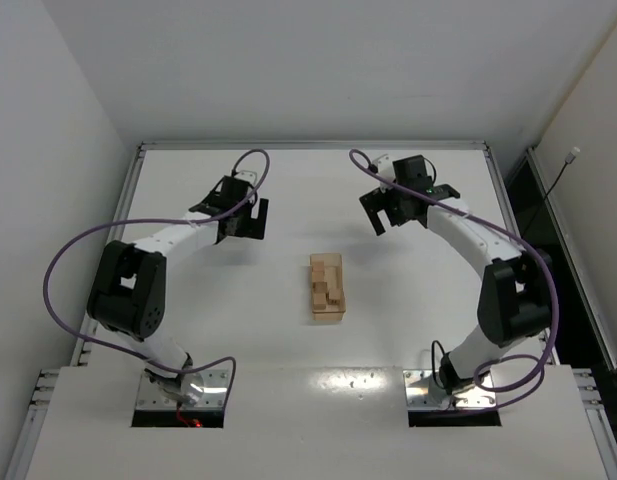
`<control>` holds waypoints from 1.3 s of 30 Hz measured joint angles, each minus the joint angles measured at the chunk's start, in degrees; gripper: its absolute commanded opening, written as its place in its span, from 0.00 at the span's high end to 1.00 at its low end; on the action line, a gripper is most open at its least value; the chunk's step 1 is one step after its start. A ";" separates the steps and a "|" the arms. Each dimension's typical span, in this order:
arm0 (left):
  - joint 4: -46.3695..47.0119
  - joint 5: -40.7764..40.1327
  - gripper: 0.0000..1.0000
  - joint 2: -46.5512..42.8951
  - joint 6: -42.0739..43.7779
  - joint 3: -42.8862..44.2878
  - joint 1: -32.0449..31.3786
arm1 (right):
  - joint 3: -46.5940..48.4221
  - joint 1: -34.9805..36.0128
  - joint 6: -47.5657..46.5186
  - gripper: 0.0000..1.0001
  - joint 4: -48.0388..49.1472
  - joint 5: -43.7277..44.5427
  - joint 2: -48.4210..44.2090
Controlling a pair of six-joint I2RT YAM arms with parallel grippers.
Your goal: Build the wood block tower
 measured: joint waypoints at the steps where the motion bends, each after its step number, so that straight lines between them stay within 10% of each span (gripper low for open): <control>1: -0.04 0.00 0.01 -0.17 0.00 -0.13 0.00 | -0.17 0.00 -0.07 0.00 -0.04 -0.42 -0.15; 39: -0.55 -10.45 0.01 -6.49 2.62 -5.60 4.87 | -4.22 16.85 17.57 0.42 -4.28 -7.72 2.93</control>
